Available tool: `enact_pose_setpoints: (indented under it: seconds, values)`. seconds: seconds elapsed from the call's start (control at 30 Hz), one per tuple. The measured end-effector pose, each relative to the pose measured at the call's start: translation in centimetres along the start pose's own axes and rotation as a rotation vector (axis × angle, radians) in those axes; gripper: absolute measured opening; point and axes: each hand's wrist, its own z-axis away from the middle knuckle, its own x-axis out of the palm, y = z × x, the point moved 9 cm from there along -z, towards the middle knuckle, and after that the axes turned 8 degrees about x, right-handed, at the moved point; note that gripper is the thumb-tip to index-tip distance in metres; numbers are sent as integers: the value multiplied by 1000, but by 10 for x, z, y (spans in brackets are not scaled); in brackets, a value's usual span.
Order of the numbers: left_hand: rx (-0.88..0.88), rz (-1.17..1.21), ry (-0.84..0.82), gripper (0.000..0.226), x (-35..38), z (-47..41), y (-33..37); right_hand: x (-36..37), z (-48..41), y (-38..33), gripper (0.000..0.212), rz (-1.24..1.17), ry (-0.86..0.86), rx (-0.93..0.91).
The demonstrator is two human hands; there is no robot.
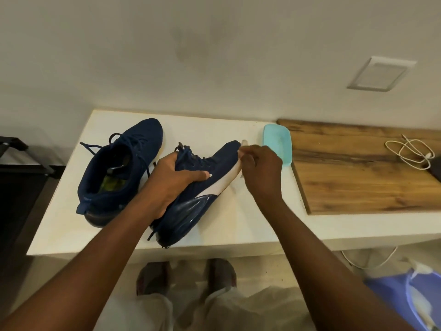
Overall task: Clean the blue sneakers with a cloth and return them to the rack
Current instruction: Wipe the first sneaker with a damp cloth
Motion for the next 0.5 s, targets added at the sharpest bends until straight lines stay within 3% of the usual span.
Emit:
enact_pose_setpoints:
  seconds: [0.17,0.27,0.37,0.5]
  values:
    - [-26,11,34,43,-7,-3,-3,18,64,-12,13,-36,-182,-53]
    - [-40,49,22,39,-9,-4,-1,16,31,-25,13,-52,-72,-119]
    - [-34,35,7,40,-8,-2,-1,11,-15,-16,17,-87,42,-13]
    - [-21,29,17,41,-6,-2,-2,8,14,-6,20,-136,11,19]
